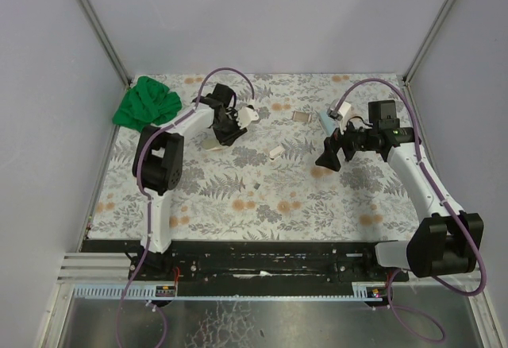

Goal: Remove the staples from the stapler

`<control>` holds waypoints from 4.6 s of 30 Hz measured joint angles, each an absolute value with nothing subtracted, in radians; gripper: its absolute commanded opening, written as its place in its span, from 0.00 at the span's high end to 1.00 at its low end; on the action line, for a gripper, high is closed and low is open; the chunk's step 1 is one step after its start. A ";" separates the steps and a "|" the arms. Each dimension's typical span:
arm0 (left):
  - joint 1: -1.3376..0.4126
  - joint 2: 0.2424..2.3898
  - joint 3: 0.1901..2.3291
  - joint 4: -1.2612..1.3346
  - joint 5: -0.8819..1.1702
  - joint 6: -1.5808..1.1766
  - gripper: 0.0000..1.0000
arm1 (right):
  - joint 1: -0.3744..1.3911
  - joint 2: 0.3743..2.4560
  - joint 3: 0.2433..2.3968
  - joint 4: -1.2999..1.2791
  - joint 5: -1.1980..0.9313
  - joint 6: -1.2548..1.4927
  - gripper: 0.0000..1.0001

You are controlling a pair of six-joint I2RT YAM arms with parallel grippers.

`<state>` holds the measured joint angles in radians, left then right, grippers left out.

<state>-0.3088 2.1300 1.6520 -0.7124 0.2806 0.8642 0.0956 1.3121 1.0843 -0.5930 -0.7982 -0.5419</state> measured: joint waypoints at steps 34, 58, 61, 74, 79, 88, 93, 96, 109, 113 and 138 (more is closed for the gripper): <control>-0.309 1.734 1.326 -0.461 0.477 0.516 1.00 | 0.136 1.546 1.135 -0.338 -1.067 -0.176 0.01; -0.403 1.510 1.282 -0.358 0.732 0.319 1.00 | 0.240 1.880 1.201 0.241 -1.200 0.668 0.26; -0.418 1.496 1.280 -0.355 0.738 0.308 1.00 | 0.243 1.893 1.177 0.334 -1.210 0.756 0.34; -0.439 1.486 1.280 -0.351 0.743 0.284 1.00 | 0.274 1.932 1.124 0.565 -1.239 0.965 0.52; -0.439 1.486 1.280 -0.351 0.743 0.284 1.00 | 0.280 1.935 1.112 0.574 -1.243 0.973 0.59; -0.439 1.486 1.280 -0.351 0.743 0.284 1.00 | 0.286 1.951 1.111 0.582 -1.243 0.977 0.59; -0.443 1.486 1.280 -0.351 0.741 0.284 1.00 | 0.296 1.953 1.111 0.585 -1.249 0.981 0.59; -0.449 1.486 1.280 -0.351 0.741 0.284 1.00 | 0.304 1.963 1.111 0.594 -1.252 0.992 0.59; -0.458 1.486 1.280 -0.351 0.732 0.285 1.00 | 0.330 1.984 1.111 0.646 -1.275 1.062 0.69; -0.459 1.486 1.280 -0.352 0.725 0.285 1.00 | 0.333 1.997 1.111 0.684 -1.280 1.095 0.79; -0.457 1.460 1.258 -0.326 0.684 0.316 0.76 | 0.305 1.982 1.107 0.659 -1.274 1.126 1.00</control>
